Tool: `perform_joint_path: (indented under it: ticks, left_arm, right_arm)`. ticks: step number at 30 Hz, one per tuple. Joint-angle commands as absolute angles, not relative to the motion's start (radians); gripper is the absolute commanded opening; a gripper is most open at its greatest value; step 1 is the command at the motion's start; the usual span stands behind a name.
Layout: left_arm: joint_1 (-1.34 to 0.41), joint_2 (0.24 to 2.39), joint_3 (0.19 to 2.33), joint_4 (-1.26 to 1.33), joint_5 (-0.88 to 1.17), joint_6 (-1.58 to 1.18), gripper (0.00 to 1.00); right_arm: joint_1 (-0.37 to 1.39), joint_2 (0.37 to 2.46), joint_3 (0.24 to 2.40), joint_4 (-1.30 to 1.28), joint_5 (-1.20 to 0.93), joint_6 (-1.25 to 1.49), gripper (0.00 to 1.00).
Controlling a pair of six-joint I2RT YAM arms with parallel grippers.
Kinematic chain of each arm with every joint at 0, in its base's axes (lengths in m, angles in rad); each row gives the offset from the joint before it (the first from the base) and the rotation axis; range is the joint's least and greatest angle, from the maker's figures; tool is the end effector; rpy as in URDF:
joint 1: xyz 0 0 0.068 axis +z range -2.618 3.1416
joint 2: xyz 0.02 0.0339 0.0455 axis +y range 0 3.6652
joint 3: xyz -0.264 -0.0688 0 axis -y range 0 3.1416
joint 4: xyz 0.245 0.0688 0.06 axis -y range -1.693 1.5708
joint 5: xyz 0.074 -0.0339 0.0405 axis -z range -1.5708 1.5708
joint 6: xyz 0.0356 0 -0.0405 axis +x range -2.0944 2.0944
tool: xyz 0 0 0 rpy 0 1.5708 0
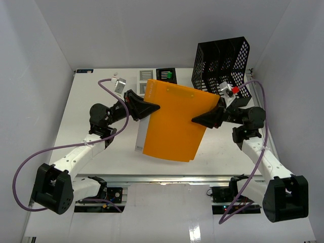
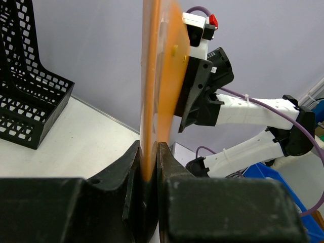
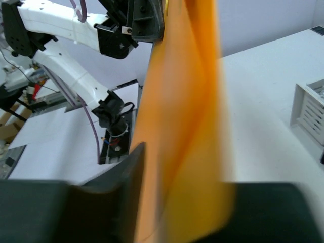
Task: Organize the desk
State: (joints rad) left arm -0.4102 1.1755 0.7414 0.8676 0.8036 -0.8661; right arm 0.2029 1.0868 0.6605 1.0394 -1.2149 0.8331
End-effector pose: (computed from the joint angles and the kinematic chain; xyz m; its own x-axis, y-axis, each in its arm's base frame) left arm 0.2240 -0.1254 0.3500 -0.4177 -0.3950 -0.8182 0.8609 0.1160 -0.4955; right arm 0.2046 0.0762 0.3502 -0.2286 0.2162 -0.9492 -0.9693 0.0398 0.2425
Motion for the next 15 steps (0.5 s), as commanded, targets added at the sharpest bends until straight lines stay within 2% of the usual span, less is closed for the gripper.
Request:
perform_joint_path:
  ticks: [1, 4, 6, 11, 13, 15]
  left_arm:
    - [-0.410, 1.157, 0.750, 0.876, 0.726, -0.845, 0.00]
    - [-0.410, 1.138, 0.748, 0.842, 0.711, -0.818, 0.01]
    - [-0.410, 1.124, 0.747, 0.819, 0.696, -0.802, 0.08]
    - [-0.410, 1.086, 0.730, 0.793, 0.670, -0.775, 0.17]
    - [-0.410, 1.075, 0.727, 0.784, 0.666, -0.763, 0.17]
    - [-0.410, 1.072, 0.732, 0.770, 0.667, -0.756, 0.17]
  right_arm:
    - [0.241, 1.086, 0.720, 1.120, -1.258, 0.867, 0.13]
    - [0.246, 1.061, 0.746, 0.958, -1.229, 0.756, 0.08]
    - [0.247, 1.034, 0.780, 0.783, -1.211, 0.609, 0.08]
    - [0.245, 1.023, 0.812, 0.675, -1.214, 0.499, 0.08]
    - [0.245, 1.020, 0.818, 0.662, -1.214, 0.498, 0.15]
    - [0.244, 1.019, 0.826, 0.650, -1.217, 0.490, 0.38]
